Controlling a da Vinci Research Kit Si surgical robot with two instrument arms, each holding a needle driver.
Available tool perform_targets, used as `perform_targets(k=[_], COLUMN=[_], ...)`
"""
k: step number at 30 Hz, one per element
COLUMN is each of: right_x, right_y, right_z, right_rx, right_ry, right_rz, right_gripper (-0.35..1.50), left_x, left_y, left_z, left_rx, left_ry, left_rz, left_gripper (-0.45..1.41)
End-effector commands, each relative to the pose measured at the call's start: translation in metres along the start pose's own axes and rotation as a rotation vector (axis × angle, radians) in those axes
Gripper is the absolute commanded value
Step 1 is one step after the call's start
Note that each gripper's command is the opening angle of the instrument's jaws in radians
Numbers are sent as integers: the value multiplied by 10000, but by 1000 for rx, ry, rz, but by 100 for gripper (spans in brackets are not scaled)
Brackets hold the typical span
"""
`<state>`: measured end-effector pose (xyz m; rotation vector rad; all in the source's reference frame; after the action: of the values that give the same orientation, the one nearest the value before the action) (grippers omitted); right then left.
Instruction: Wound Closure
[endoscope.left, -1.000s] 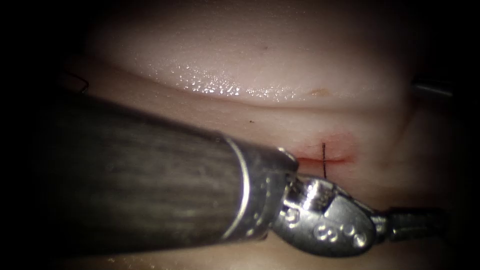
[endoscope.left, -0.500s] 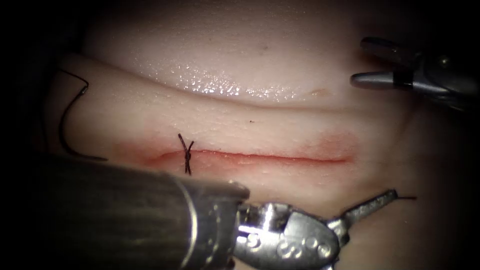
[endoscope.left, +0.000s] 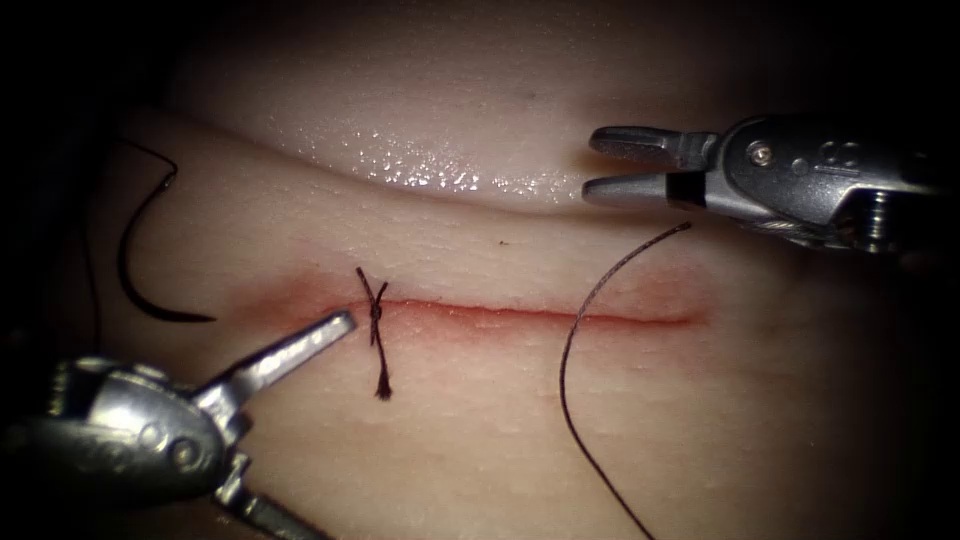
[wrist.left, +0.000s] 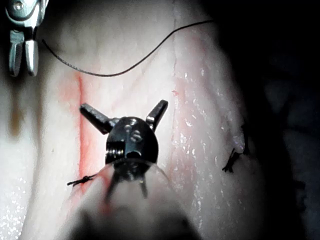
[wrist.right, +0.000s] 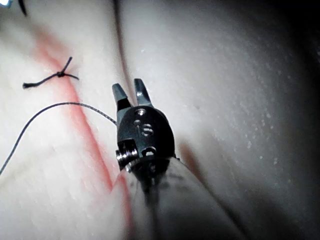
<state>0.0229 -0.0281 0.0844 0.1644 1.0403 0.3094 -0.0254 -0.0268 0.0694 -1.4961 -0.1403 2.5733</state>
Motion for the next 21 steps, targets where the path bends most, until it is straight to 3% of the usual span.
perform_targets(k=[1,4,6,7,10,13,15,17,19,21], right_x=[-1,6,11,20,38,65,67,72,70,66], right_y=[2,17,24,33,46,60,61,60,54,48], right_z=[6,-5,-9,-12,-12,7,11,28,39,47], right_rx=[-4,-36,-43,-39,-32,24,35,62,72,84], right_ry=[-5,8,15,18,17,8,2,-7,-5,-11], right_rz=[1,19,29,20,4,17,18,12,0,-3], right_gripper=[0,-10,-10,-10,-6,4,4,4,4,-8], left_x=[-7,-21,-27,-36,-52,-77,-80,-89,-93,-98], left_y=[4,3,3,2,-2,-15,-18,-25,-27,-27], left_z=[9,7,7,10,19,33,35,40,43,47], left_rx=[7,24,29,39,52,61,63,65,69,76], left_ry=[5,-16,-22,-31,-39,-40,-40,-39,-39,-38], left_rz=[-5,-3,-3,-6,-29,-69,-74,-82,-103,-123], left_gripper=[113,98,93,78,64,46,42,19,17,17])
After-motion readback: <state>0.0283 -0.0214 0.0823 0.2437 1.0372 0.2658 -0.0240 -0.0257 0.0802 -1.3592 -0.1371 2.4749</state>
